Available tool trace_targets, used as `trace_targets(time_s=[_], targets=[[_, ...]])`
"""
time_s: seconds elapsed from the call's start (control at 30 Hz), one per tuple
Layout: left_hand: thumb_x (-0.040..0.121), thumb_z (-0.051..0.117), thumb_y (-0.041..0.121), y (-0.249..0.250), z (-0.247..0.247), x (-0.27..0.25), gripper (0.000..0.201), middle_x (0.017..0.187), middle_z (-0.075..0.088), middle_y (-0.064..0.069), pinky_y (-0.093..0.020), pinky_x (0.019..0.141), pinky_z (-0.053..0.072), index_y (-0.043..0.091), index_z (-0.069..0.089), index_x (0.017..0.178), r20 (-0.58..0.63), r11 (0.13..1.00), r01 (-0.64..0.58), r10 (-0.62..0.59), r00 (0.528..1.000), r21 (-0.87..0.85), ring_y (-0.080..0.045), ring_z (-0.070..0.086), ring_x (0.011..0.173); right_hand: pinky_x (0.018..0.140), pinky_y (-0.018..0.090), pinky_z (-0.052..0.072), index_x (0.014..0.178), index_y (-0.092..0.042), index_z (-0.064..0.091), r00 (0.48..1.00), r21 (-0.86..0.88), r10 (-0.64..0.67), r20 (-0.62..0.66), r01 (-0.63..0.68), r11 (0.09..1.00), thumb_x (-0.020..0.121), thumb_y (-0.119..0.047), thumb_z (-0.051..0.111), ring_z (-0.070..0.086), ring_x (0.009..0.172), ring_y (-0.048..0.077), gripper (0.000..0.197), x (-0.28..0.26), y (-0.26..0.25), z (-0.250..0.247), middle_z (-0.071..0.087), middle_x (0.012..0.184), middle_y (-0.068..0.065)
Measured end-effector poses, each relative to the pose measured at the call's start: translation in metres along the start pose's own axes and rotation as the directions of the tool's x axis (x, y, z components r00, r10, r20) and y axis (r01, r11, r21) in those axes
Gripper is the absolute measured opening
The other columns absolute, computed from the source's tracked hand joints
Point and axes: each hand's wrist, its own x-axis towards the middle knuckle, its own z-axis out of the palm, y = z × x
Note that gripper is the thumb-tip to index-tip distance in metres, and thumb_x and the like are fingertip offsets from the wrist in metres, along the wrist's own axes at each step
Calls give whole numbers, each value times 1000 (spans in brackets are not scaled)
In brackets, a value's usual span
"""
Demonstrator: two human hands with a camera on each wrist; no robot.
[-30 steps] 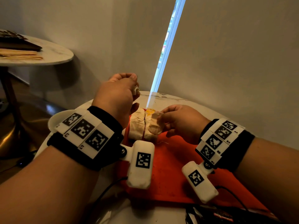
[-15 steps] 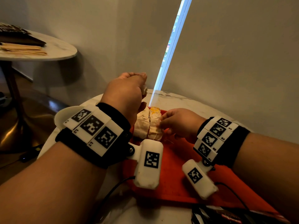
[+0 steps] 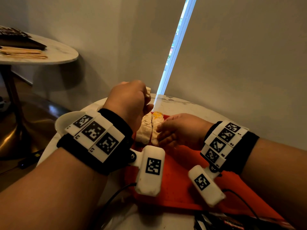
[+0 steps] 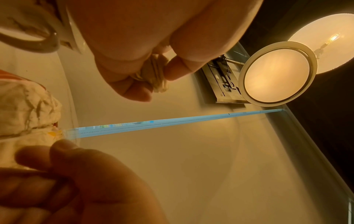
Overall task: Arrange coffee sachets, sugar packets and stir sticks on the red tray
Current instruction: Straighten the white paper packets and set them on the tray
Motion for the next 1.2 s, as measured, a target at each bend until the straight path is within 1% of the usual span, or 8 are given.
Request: trace_targets(time_s=[0.17, 0.3, 0.47, 0.6, 0.73, 0.9, 1.07, 1.2], targets=[[93, 49, 0, -1, 4, -5, 11, 81, 61, -14, -27, 57, 56, 2, 59, 93, 54, 989, 45, -37, 998, -143, -21, 64, 70, 63, 39, 58, 111, 7, 64, 999, 6, -21, -24, 21, 1000, 98, -4, 55, 70, 76, 34, 19, 2, 1, -4, 69, 101, 30], [92, 60, 5, -2, 7, -11, 11, 72, 63, -11, -27, 56, 56, 6, 63, 82, 131, 987, 42, -22, 991, -153, -22, 63, 68, 50, 28, 49, 102, 0, 65, 985, -35, -141, -102, 138, 990, 97, -6, 57, 68, 65, 24, 11, 1, -2, -13, 70, 87, 16], [95, 60, 10, -3, 9, -15, 10, 82, 63, -11, -23, 57, 55, 7, 64, 87, 193, 983, 92, -61, 979, -158, -22, 63, 77, 50, 27, 39, 94, -9, 63, 912, 220, -347, -219, 393, 893, 88, -9, 62, 57, 59, 16, 6, -6, -9, -23, 60, 76, 8], [99, 57, 16, -6, 9, -18, 18, 84, 64, -11, -22, 52, 55, 2, 65, 107, 207, 977, 157, -125, 970, -143, -16, 65, 68, 49, 27, 42, 109, -14, 62, 862, 237, -453, -225, 500, 833, 70, -23, 70, 59, 63, 15, 41, -16, -15, -23, 63, 84, 6], [100, 57, 22, -6, 8, -22, 22, 80, 61, -8, -21, 54, 52, 4, 67, 105, 257, 981, 182, -160, 953, -61, -16, 59, 69, 56, 30, 48, 121, -23, 63, 826, 58, -526, -204, 546, 836, 82, -6, 77, 64, 75, 20, 45, -19, -15, -23, 68, 96, 7], [99, 58, 28, -8, 10, -25, 41, 85, 58, -10, -20, 51, 48, -3, 61, 126, 305, 981, 195, -183, 935, -8, -14, 53, 64, 57, 30, 47, 102, -18, 72, 818, 14, -535, -213, 550, 835, 86, -3, 71, 62, 75, 21, 22, -18, -11, -22, 72, 89, 8], [98, 58, 37, -8, 11, -24, 43, 87, 58, -12, -22, 48, 49, 3, 65, 124, 321, 980, 200, -197, 927, 23, -15, 53, 61, 59, 32, 48, 90, -15, 73, 809, 22, -521, -272, 547, 837, 92, -12, 68, 63, 71, 19, 6, -16, -6, -22, 72, 80, 5], [95, 57, 21, -8, 9, -22, 38, 90, 56, -15, -22, 49, 48, -2, 62, 125, 332, 975, 222, -219, 917, 31, -16, 51, 62, 58, 32, 46, 88, -14, 72, 815, 66, -498, -297, 538, 840, 94, -14, 65, 63, 67, 18, 10, -13, -4, -23, 71, 80, 7]])
